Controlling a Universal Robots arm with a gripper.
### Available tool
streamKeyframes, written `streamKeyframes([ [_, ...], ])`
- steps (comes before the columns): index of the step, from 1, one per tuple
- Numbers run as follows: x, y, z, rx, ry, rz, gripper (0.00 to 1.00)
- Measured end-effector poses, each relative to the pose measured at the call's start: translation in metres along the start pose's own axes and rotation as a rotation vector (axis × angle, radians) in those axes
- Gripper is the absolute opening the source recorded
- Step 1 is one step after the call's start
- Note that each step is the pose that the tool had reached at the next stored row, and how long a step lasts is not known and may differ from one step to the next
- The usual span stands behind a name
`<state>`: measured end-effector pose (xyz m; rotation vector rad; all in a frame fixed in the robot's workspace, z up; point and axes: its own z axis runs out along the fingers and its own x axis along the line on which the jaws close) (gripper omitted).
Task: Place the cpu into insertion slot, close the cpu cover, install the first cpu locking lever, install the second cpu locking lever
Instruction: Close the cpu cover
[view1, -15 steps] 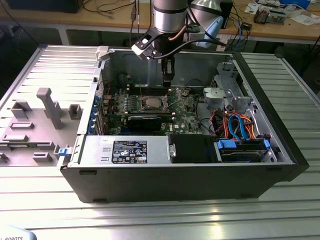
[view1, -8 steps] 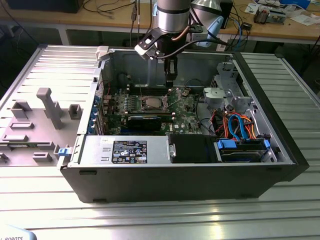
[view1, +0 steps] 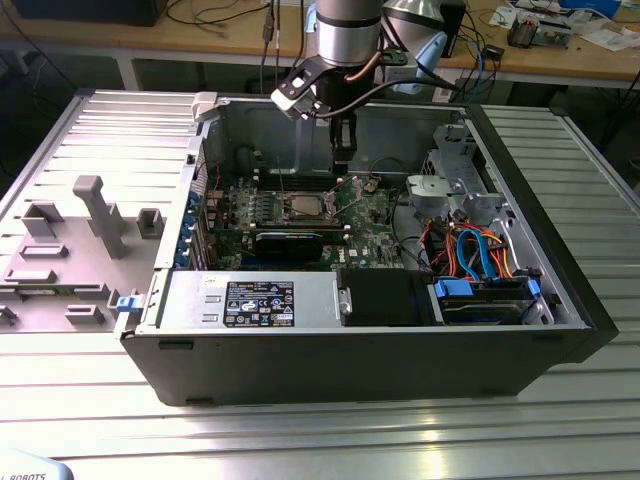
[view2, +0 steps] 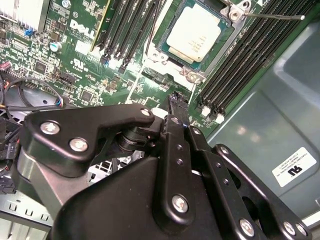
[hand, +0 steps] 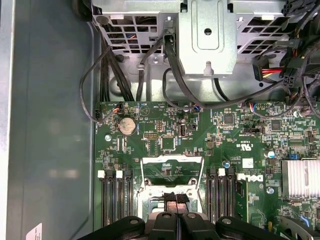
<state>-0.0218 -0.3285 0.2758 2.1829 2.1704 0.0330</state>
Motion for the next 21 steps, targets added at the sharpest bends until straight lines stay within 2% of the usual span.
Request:
streamKeyframes([
  [21, 0.0000, 0.0044, 0.0003, 0.0000, 0.0000, 0.000, 0.11],
])
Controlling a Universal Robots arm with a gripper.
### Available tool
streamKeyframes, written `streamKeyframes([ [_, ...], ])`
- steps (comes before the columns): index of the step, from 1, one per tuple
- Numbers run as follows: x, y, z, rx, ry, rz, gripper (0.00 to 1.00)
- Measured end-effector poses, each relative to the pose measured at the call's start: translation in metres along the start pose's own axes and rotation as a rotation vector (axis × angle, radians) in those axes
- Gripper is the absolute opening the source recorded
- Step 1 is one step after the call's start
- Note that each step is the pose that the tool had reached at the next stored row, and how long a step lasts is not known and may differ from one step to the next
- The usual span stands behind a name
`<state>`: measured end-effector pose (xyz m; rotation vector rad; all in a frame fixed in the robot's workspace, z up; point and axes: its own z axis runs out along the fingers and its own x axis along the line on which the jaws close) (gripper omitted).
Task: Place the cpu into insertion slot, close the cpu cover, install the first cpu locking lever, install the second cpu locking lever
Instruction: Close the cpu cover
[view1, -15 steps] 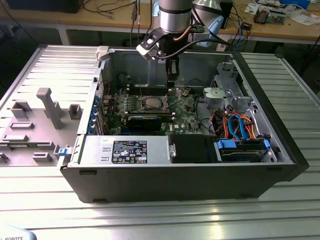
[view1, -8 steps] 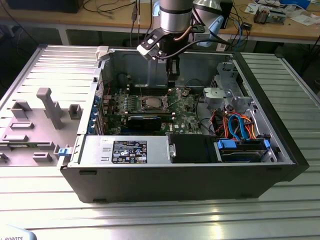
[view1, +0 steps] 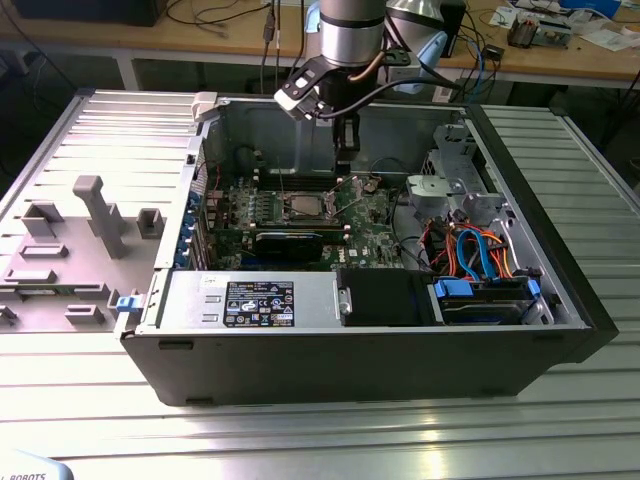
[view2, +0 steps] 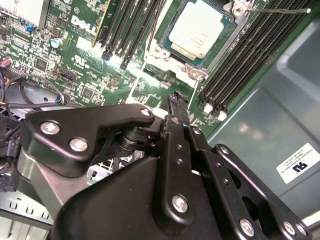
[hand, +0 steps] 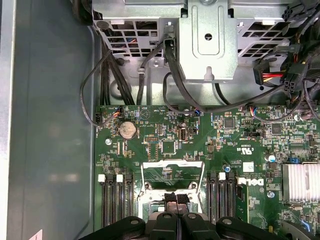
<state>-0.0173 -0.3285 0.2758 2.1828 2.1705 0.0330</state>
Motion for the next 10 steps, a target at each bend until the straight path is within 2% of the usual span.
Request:
streamKeyframes([
  [6, 0.0000, 0.0053, 0.0003, 0.0000, 0.0000, 0.000, 0.11],
  [7, 0.0001, 0.0122, 0.0007, 0.0000, 0.0000, 0.000, 0.11],
  [10, 0.0001, 0.0131, 0.0008, 0.0000, 0.0000, 0.000, 0.11],
])
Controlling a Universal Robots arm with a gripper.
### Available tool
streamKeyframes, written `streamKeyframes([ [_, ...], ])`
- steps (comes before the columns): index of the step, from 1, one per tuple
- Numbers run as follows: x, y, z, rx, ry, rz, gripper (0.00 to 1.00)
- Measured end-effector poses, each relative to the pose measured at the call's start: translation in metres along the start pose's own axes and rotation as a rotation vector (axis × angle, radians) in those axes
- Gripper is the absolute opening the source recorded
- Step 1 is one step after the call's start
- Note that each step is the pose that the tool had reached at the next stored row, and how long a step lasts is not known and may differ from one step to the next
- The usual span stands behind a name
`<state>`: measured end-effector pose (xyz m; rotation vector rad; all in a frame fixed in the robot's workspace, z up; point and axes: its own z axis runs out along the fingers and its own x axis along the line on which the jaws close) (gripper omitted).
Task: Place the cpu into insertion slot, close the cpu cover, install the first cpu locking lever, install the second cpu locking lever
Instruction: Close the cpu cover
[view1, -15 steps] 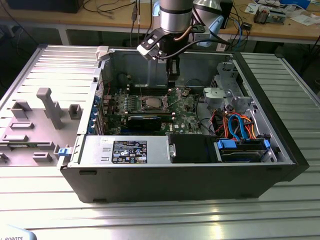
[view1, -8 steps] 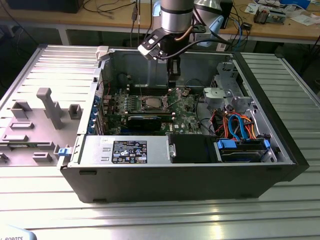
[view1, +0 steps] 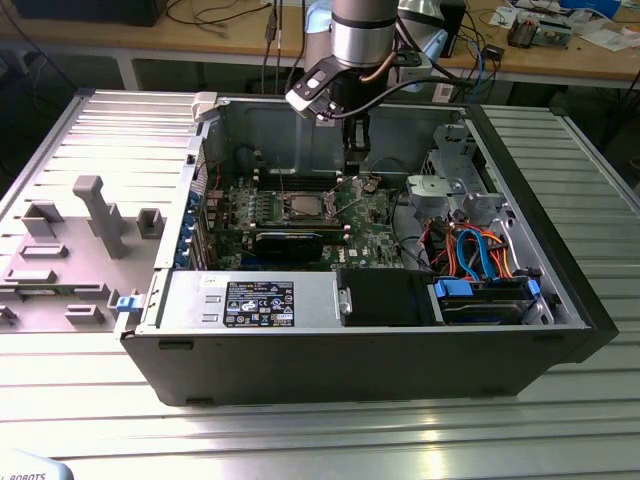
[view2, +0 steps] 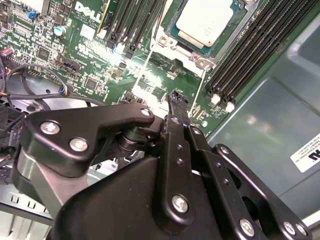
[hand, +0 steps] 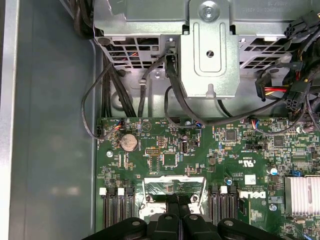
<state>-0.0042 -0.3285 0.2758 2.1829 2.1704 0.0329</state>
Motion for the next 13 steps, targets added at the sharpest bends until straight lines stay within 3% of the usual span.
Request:
streamKeyframes([
  [9, 0.0000, 0.0001, 0.0000, -0.0001, 0.0000, 0.000, 0.11],
  [13, 0.0000, 0.0036, 0.0003, 0.0013, 0.0002, -0.004, 0.11],
])
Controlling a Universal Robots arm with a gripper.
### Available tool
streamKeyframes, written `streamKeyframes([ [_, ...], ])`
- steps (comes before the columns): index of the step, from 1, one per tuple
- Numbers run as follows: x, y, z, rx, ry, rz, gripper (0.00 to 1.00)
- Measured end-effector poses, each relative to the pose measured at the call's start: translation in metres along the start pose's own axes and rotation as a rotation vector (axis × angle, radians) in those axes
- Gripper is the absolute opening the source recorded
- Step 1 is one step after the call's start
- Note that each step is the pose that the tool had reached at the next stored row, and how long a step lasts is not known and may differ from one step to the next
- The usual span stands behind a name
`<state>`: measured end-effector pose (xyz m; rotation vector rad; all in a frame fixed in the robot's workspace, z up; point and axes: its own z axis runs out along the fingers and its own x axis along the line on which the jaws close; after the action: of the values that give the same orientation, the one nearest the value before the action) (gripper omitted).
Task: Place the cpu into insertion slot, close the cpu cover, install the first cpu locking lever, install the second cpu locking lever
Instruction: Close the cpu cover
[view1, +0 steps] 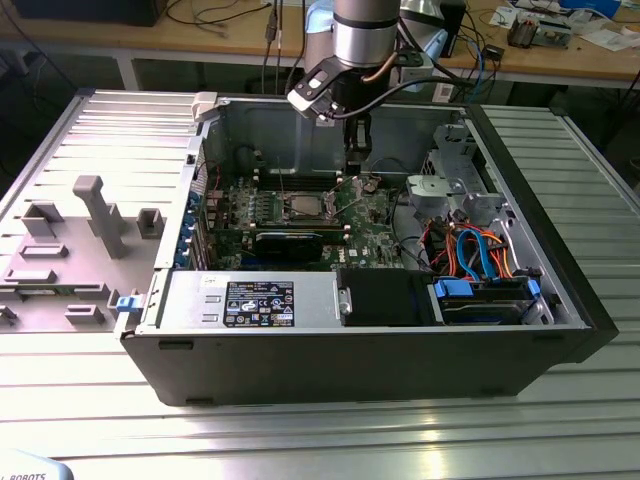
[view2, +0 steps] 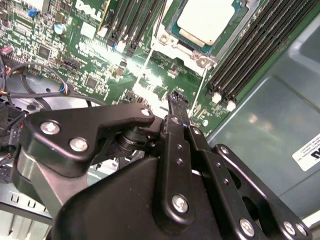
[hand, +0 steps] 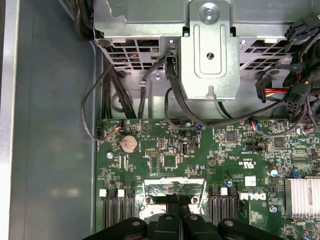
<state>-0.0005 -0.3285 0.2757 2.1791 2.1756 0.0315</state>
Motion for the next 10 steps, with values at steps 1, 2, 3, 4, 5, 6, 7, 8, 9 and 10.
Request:
streamKeyframes([
  [1, 0.0000, 0.0012, 0.0001, -0.0001, 0.0004, -0.008, 0.11],
  [2, 0.0001, 0.0026, 0.0006, -0.0004, 0.0013, -0.018, 0.11],
  [3, 0.0001, 0.0039, 0.0019, -0.0005, 0.0015, -0.020, 0.11],
  [4, 0.0001, 0.0054, 0.0041, -0.0004, 0.0012, -0.020, 0.11],
  [5, 0.0002, 0.0064, 0.0059, -0.0003, 0.0013, -0.020, 0.11],
  [6, 0.0003, 0.0079, 0.0084, -0.0003, 0.0013, -0.020, 0.11],
  [7, 0.0004, 0.0090, 0.0094, -0.0004, 0.0013, -0.020, 0.11],
  [8, 0.0004, 0.0104, 0.0102, -0.0003, 0.0012, -0.020, 0.11],
  [9, 0.0005, 0.0122, 0.0111, -0.0003, 0.0011, -0.020, 0.11],
  [10, 0.0008, 0.0145, 0.0124, 0.0002, 0.0013, -0.020, 0.11],
])
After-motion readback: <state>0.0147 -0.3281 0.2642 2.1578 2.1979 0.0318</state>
